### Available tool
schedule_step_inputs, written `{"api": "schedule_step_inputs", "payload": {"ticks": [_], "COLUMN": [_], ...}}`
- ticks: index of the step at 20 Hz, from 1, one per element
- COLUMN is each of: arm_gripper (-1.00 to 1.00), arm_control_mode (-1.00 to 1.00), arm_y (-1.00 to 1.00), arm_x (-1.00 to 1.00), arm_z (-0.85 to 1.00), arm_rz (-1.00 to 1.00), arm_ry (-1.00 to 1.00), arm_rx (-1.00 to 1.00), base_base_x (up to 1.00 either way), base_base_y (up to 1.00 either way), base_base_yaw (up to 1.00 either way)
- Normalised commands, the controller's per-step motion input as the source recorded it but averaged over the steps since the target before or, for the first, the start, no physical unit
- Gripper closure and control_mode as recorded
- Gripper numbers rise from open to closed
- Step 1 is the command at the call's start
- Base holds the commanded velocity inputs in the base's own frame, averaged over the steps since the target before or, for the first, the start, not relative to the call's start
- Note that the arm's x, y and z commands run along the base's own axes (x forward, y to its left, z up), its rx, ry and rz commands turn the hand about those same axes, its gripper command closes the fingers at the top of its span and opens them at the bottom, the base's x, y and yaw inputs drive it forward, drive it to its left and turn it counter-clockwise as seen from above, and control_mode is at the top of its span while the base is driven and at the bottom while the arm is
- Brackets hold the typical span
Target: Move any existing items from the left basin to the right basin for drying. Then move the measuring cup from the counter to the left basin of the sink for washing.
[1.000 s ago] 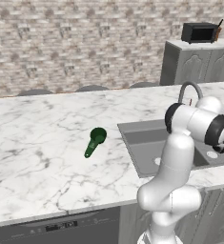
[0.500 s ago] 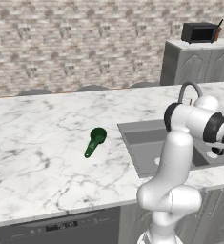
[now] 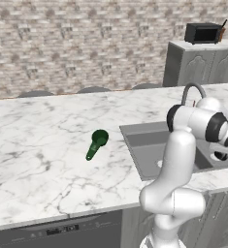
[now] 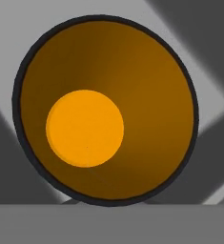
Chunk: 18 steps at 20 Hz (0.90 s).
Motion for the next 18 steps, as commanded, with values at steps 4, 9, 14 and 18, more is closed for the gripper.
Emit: {"api": "schedule_step_inputs", "payload": {"ticks": [4, 9, 14, 18], "arm_gripper": [1.00, 1.00, 1.00, 1.00], "arm_control_mode": [-1.00, -1.00, -1.00, -1.00], "arm_y": [0.00, 0.00, 0.00, 0.00], "arm_x": [0.05, 0.13, 0.14, 0.13], "arm_z": [-0.26, -0.20, -0.15, -0.16], "arm_rz": [-0.04, -0.05, -0.04, -0.02], "arm_ry": [0.00, 0.00, 0.00, 0.00], "arm_rx": [0.00, 0.00, 0.00, 0.00], "base_base_x": [0.00, 0.00, 0.00, 0.00], "base_base_y": [0.00, 0.00, 0.00, 0.00], "base_base_yaw": [0.00, 0.00, 0.00, 0.00]}}
